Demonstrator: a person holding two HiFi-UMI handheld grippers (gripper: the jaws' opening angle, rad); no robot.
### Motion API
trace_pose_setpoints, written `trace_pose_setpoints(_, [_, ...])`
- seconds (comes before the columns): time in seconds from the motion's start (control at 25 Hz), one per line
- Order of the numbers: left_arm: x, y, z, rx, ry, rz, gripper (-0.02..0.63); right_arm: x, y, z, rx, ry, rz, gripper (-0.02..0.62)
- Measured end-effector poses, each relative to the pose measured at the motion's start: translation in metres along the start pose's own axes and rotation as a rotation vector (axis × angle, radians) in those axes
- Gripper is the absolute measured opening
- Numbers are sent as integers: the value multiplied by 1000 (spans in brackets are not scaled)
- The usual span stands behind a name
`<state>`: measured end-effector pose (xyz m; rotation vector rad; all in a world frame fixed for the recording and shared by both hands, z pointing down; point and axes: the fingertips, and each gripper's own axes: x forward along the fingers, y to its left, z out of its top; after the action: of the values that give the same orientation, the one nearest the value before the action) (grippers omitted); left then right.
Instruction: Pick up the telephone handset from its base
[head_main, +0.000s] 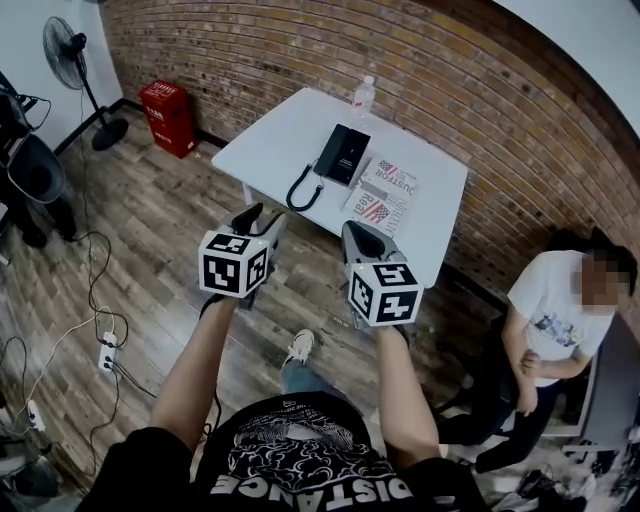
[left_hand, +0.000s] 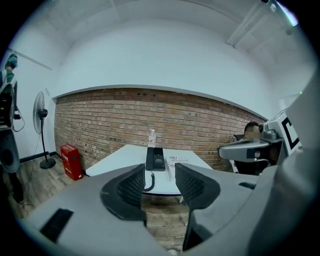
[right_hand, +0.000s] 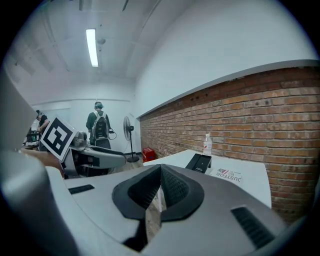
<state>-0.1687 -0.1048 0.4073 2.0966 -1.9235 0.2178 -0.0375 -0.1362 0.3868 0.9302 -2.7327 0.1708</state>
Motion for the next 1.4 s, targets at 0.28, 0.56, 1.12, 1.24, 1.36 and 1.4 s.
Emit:
trace_pose_setpoints(0.28, [63,17,17,30,13,-29,170,47,-40,6,15,-3,-26,0])
trace_pose_setpoints(0.56, [146,33,38,44,47,-64,179,105,-99,16,36,18,-43,0])
trace_pose_setpoints(1.12, [286,62,73,70,103,-101,181,206,-201,38,75,26,-57,0])
trace_pose_setpoints(1.24, [303,63,76,75,115,-115,181,215,-211,38,89,31,-58,0])
trace_pose_setpoints(1.36, [312,64,68,58,130,-138,181,217,-215,30,103,35,-62,0])
trace_pose_setpoints(1.4, [314,65,66,50,137,-148,181,217,-215,28,107,36,-66,0])
